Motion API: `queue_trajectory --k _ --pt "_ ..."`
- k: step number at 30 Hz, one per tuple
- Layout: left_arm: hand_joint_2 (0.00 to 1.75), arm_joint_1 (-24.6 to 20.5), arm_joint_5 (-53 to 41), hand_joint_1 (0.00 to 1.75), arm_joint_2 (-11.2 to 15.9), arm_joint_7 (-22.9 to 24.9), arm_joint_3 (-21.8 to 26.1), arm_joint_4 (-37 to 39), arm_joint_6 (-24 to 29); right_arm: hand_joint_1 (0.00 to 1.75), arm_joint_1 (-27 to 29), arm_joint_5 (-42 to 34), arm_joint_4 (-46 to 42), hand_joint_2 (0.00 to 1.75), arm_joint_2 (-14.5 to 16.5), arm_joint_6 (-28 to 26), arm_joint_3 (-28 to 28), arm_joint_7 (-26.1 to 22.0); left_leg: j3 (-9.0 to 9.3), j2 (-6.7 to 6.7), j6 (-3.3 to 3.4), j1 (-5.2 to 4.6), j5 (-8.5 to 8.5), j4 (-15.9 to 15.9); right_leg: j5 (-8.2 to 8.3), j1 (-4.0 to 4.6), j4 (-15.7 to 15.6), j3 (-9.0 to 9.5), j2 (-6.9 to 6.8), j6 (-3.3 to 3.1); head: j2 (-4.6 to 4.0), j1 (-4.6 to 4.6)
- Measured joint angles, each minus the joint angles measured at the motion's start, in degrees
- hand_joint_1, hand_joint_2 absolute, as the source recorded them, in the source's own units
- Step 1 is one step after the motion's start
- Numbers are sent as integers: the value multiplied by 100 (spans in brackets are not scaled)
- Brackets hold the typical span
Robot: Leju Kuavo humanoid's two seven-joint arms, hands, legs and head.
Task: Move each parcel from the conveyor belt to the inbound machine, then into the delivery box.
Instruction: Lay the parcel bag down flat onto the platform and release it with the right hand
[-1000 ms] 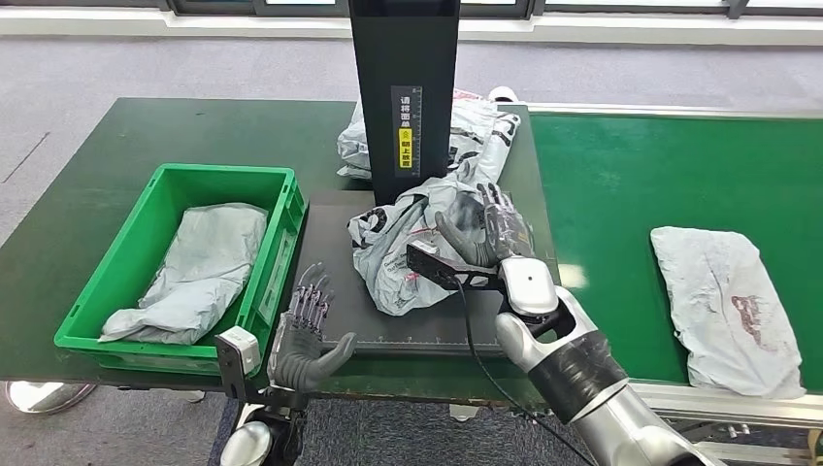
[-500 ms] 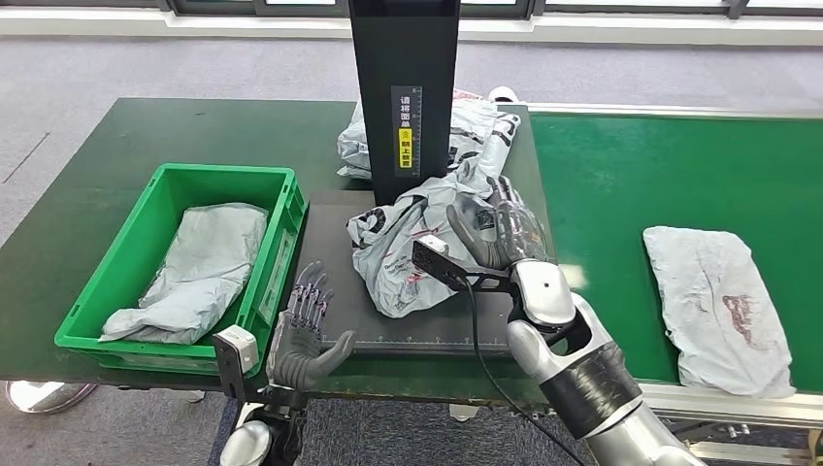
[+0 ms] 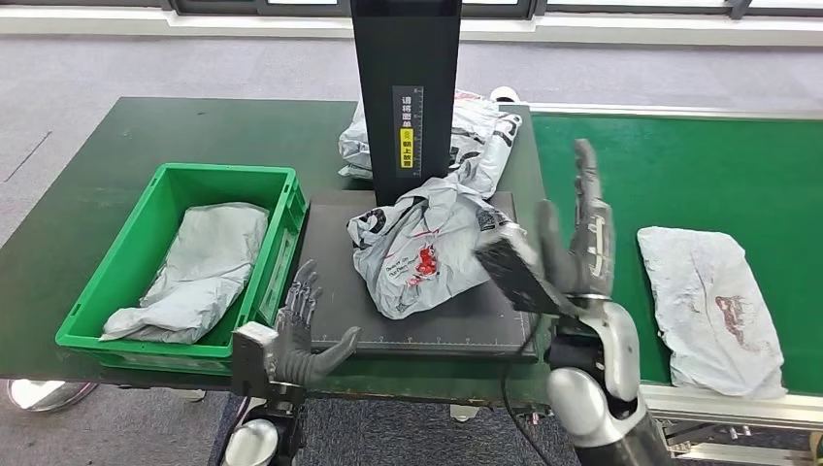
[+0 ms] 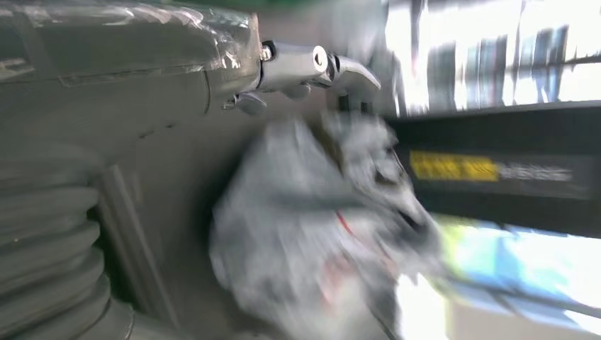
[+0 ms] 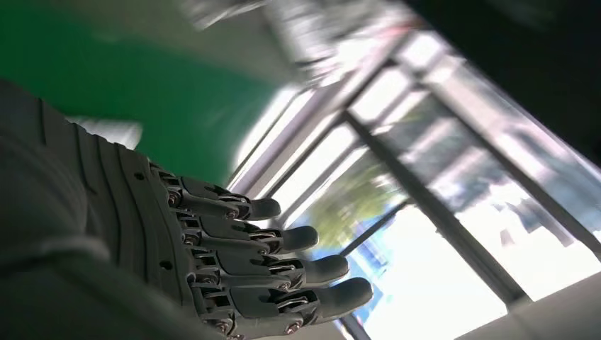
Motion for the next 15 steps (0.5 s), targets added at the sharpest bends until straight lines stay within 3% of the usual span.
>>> queue_trajectory --k 2,5,9,15 --pt "175 -236 -1491 0 36 263 -279 12 686 0 441 -1162 -91 175 153 -363 -347 -653 -3 -13 0 1 -1 -2 -5 0 0 8 -22 0 0 1" --pt "175 -735 -2917 0 88 749 -767 167 1131 0 827 -1669 82 175 338 -286 -608 -1163 -4 -3 0 -1 -1 -3 -1 -5 0 4 -16 -4 0 1" --pt "175 -1477 -3763 0 110 1205 -1307 786 1227 0 1005 -1773 344 175 598 -188 -669 -1387 -1 7 -1 -2 10 -2 11 -4 0 1 -11 -5 -1 0" --pt "175 -2269 -4264 0 8 1403 -1732 2128 1269 0 1094 -1789 527 175 829 -71 -675 -1379 0 10 -6 -1 16 -2 15 -1 2 0 -7 -8 1 0"
